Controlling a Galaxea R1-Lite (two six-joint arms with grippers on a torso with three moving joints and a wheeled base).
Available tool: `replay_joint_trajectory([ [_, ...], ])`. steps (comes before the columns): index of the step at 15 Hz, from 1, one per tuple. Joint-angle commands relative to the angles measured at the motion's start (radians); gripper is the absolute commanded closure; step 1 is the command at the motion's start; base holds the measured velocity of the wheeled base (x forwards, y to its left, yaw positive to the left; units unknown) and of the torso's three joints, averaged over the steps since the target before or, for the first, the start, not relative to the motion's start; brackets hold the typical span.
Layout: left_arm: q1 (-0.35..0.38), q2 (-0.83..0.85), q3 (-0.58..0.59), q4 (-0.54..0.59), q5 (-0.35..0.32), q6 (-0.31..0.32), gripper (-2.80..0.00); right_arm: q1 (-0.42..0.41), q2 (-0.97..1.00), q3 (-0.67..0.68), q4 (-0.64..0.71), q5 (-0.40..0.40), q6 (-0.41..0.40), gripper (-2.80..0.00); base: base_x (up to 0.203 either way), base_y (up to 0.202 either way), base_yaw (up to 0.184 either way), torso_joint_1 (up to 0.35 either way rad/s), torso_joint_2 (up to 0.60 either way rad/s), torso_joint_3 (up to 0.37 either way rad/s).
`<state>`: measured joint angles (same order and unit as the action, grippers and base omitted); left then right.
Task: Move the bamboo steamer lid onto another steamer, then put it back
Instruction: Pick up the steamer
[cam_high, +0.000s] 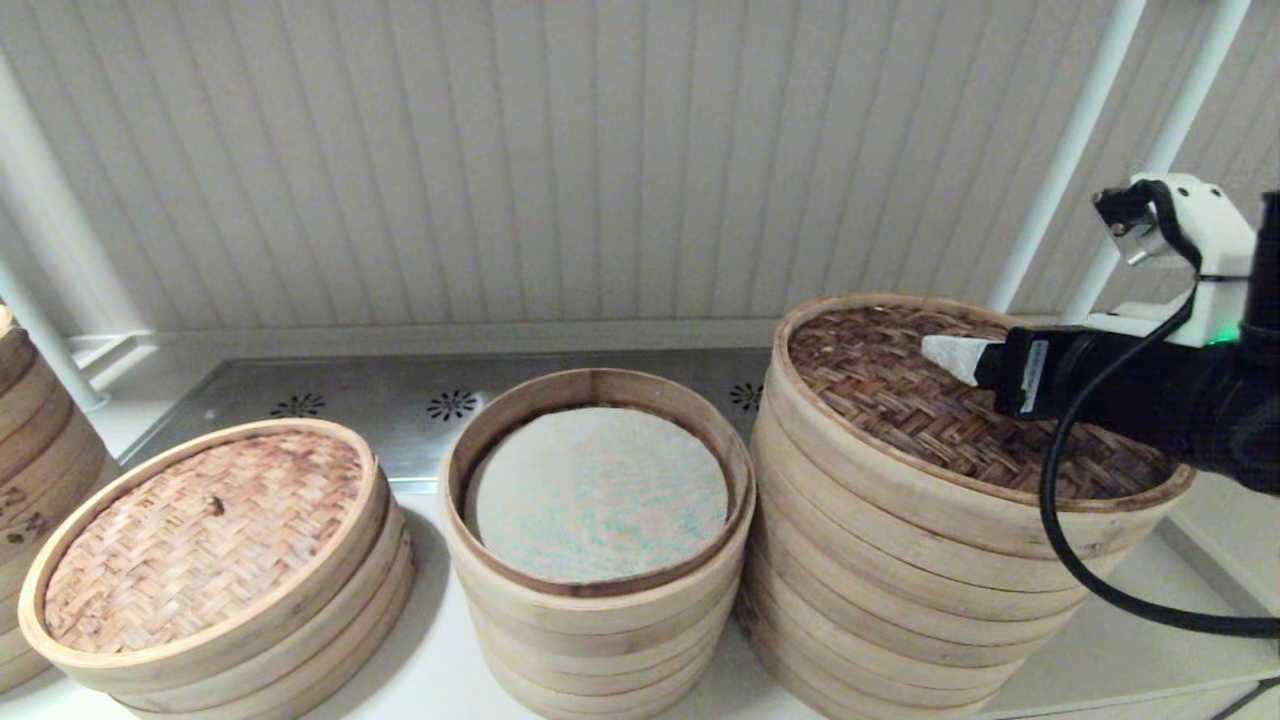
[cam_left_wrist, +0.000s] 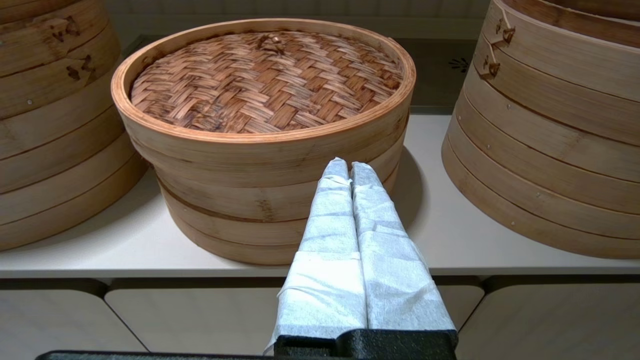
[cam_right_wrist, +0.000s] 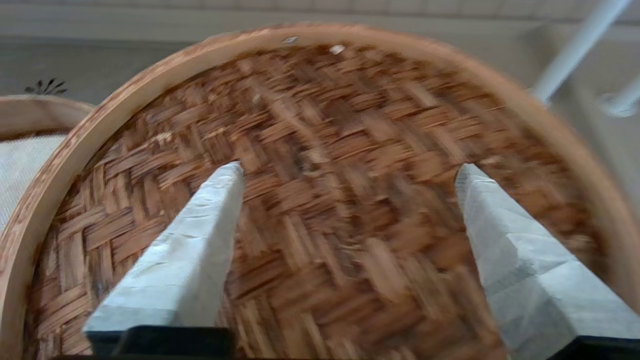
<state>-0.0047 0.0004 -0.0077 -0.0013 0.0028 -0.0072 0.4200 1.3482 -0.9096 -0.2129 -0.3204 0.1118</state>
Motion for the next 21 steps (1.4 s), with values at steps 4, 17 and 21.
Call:
replay_joint_trajectory([
  [4,0.000,0.000,-0.001,0.000,0.000,0.000,0.00,-0.010,0.038,-0.004,-0.006,0.013,0.010,-2.80,0.000,0.000,0.000,0.000,0.00,0.000],
  [17,0.000,0.000,0.000,0.000,0.000,0.000,0.00,-0.016,0.043,-0.008,-0.007,0.027,0.020,0.00,0.000,0.000,0.000,0.000,0.00,0.000],
  [21,0.000,0.001,0.000,0.000,0.000,0.000,0.00,-0.015,0.038,-0.028,-0.008,0.026,0.019,0.00,0.000,0.000,0.000,0.000,0.00,0.000],
])
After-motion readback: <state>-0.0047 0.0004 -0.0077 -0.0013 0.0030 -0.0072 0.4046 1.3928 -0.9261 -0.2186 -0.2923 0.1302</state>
